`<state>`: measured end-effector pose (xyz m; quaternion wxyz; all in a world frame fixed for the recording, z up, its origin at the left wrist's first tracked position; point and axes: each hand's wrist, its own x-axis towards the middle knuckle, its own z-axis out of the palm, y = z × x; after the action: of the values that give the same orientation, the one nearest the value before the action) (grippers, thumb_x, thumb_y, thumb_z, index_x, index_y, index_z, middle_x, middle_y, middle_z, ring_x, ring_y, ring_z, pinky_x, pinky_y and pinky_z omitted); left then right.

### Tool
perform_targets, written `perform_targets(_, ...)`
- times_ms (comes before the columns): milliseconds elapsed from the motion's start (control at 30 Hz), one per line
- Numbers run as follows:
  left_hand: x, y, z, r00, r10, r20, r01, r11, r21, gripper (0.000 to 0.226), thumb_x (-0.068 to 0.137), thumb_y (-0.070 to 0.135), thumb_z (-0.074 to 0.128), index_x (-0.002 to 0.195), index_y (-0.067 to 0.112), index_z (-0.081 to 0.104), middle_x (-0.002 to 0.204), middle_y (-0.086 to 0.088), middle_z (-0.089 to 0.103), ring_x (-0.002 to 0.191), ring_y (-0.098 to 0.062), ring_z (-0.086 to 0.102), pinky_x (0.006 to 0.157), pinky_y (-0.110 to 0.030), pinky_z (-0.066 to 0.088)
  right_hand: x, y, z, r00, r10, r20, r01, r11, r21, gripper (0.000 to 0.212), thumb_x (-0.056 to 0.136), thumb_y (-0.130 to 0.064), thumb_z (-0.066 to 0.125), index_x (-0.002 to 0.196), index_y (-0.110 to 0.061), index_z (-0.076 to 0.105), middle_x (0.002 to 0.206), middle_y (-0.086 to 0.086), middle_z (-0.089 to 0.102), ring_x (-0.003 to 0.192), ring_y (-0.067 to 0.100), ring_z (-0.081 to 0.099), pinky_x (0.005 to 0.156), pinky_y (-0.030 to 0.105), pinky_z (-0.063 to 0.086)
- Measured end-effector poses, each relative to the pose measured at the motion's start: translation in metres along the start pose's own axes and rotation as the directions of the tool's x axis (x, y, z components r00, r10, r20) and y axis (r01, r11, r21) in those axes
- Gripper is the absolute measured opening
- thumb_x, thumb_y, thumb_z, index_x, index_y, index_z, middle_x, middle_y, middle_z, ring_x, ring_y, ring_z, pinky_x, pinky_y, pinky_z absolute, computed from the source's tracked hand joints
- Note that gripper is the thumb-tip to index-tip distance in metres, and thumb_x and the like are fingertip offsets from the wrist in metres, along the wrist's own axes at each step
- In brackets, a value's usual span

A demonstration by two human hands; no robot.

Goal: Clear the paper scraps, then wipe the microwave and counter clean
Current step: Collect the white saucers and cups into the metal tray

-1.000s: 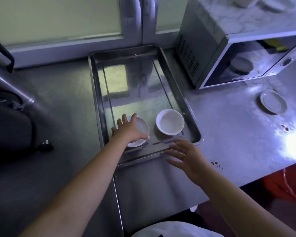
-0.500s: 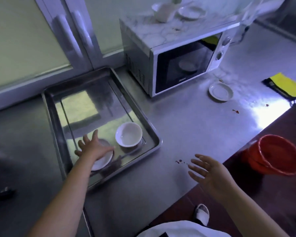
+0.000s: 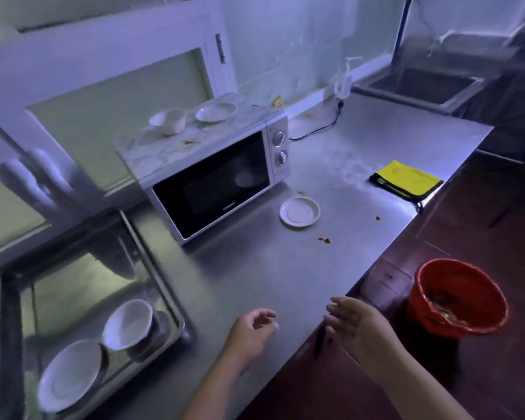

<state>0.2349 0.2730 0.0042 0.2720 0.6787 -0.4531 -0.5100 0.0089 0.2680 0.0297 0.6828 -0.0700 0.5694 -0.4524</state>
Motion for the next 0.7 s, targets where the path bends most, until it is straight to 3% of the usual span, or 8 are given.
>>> perform_targets(167,0.024,0.03,0.044,0.996,-0.088,-0.011,0.088,0.996,-0.011,0.011,0.088,0.012,0.069,0.098,0.017,0.072,0.087,0.0,0.068,0.072,-0.014,0.057,0.066,-0.025,0.044,0.002,-0.045,-0.06,0.999,-0.023,-0.045,0.026,0.997,0.079,0.019,0.095,-0.013,0.051,0.101,-0.005,0.067,0.09,0.012,0.07,0.065,0.019,0.066,0.056,0.027,0.056)
perform_targets(367,0.092,0.075,0.064,0.992,-0.102,-0.068,0.101,0.995,-0.02,0.008,0.089,0.01,0.066,0.097,0.014,0.067,0.08,-0.002,0.062,0.066,-0.016,0.052,0.055,-0.023,0.042,0.012,-0.088,-0.107,0.993,-0.078,-0.084,0.091,0.982,0.164,0.02,0.097,-0.014,0.049,0.101,-0.006,0.067,0.094,0.012,0.071,0.082,0.024,0.065,0.072,0.034,0.051)
perform_targets(500,0.157,0.098,0.079,0.971,-0.195,-0.14,0.174,0.973,-0.154,0.009,0.091,0.005,0.064,0.099,0.008,0.06,0.073,-0.006,0.055,0.056,-0.016,0.046,0.046,-0.022,0.036,0.028,-0.108,-0.133,0.984,-0.076,-0.164,0.101,0.984,0.149,0.023,0.098,-0.015,0.049,0.105,-0.003,0.067,0.1,0.016,0.07,0.089,0.027,0.065,0.081,0.038,0.052)
perform_targets(700,0.264,0.121,0.093,0.901,-0.342,-0.269,0.233,0.901,-0.365,0.017,0.089,0.017,0.069,0.101,0.008,0.062,0.075,-0.006,0.056,0.06,-0.021,0.052,0.056,-0.03,0.048,0.069,-0.172,-0.152,0.96,-0.095,-0.265,0.11,0.993,0.045,0.019,0.097,-0.014,0.051,0.102,-0.004,0.067,0.096,0.014,0.07,0.086,0.027,0.065,0.075,0.038,0.051)
